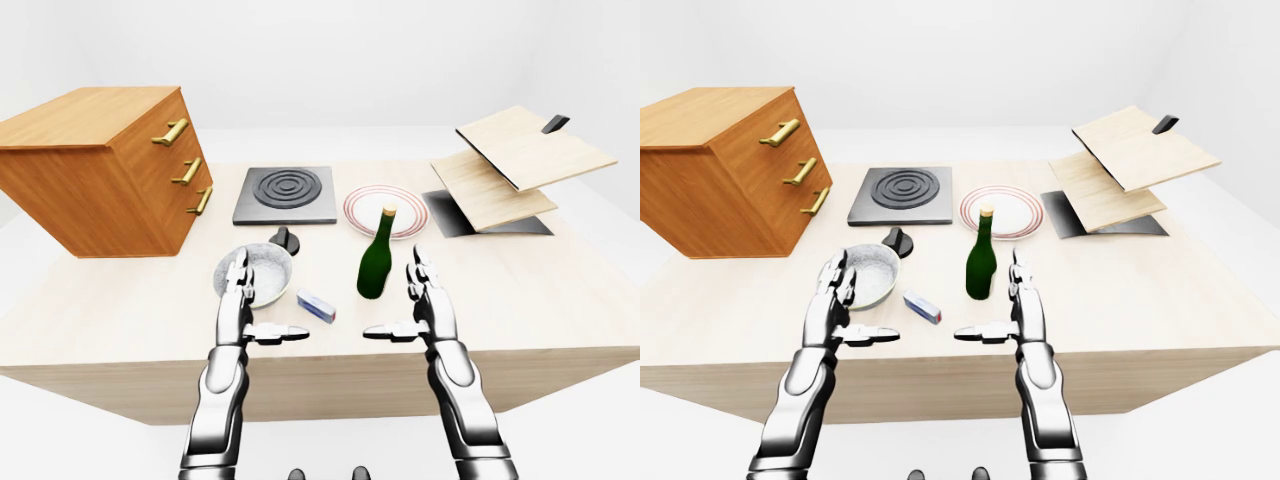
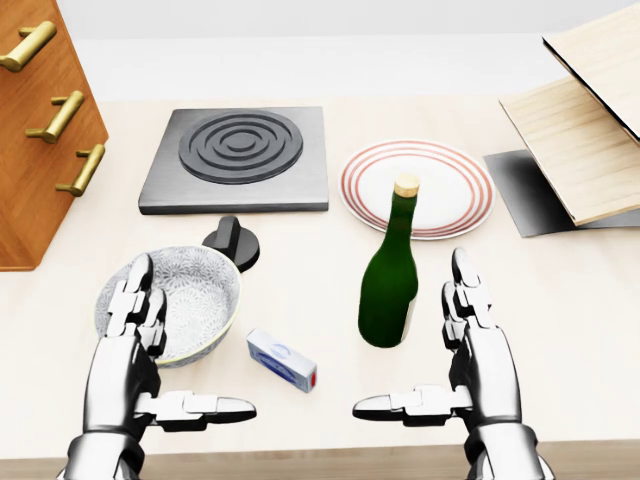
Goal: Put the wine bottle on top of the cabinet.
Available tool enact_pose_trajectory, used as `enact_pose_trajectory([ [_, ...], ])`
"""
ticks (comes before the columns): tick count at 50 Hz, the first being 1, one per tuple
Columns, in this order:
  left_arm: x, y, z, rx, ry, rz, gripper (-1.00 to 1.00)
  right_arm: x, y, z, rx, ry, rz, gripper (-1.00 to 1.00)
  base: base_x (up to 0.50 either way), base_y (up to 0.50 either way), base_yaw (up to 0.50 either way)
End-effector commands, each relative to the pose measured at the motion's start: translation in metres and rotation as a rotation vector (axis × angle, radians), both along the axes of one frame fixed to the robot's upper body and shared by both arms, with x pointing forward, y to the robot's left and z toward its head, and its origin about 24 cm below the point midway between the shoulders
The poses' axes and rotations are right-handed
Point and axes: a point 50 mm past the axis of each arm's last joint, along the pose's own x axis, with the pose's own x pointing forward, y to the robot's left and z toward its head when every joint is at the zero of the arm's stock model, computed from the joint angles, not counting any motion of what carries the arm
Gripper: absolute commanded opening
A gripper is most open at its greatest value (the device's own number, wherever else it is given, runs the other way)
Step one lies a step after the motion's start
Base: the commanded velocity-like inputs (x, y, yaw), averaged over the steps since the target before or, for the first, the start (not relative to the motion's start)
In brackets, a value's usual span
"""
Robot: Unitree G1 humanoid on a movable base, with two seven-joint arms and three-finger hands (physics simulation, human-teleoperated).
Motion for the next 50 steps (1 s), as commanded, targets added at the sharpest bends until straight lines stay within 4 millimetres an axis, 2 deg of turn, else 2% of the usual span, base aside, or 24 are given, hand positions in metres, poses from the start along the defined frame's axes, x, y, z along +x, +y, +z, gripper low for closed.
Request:
enact_pose_trajectory([
  [1,0.001,0.010,0.005,-0.006,-0.006,0.010,1.00,0.000,-0.007,0.007,-0.009,0.003,0.005,1.00,0.00,0.00,0.00],
  [6,-0.004,0.013,0.015,-0.007,-0.028,0.014,1.00,-0.004,-0.007,0.015,-0.038,-0.016,0.012,1.00,0.00,0.00,0.00],
  [7,-0.006,0.013,0.008,-0.005,-0.036,0.012,1.00,-0.006,-0.007,0.017,-0.047,-0.028,0.016,1.00,0.00,0.00,0.00],
  [10,-0.007,0.014,0.009,-0.011,-0.045,0.014,1.00,-0.007,-0.007,0.018,-0.051,-0.028,0.021,1.00,0.00,0.00,0.00],
  [20,-0.016,0.020,0.039,-0.015,-0.129,0.016,1.00,-0.023,-0.005,0.061,-0.082,-0.216,0.031,1.00,0.00,0.00,0.00],
  [24,-0.023,0.023,0.067,-0.004,-0.250,0.014,1.00,-0.029,-0.003,0.083,-0.105,-0.311,0.039,1.00,0.00,0.00,0.00],
  [26,-0.030,0.024,0.089,0.004,-0.347,0.016,1.00,-0.036,-0.002,0.106,-0.131,-0.417,0.043,1.00,0.00,0.00,0.00],
  [29,-0.039,0.027,0.113,0.006,-0.463,0.022,1.00,-0.044,0.000,0.130,-0.163,-0.530,0.048,1.00,0.00,0.00,0.00],
  [38,-0.060,0.036,0.171,-0.001,-0.757,0.048,1.00,-0.064,0.004,0.169,-0.239,-0.736,0.065,1.00,0.00,0.00,0.00],
  [39,-0.065,0.037,0.181,0.001,-0.814,0.058,1.00,-0.069,0.005,0.178,-0.264,-0.785,0.067,1.00,0.00,0.00,0.00],
  [46,-0.089,0.042,0.218,-0.033,-1.040,0.064,1.00,-0.095,0.013,0.214,-0.377,-1.024,0.082,1.00,0.00,0.00,0.00],
  [50,-0.104,0.043,0.237,-0.055,-1.170,0.055,1.00,-0.097,0.014,0.221,-0.450,-1.060,0.075,1.00,0.00,0.00,0.00],
])
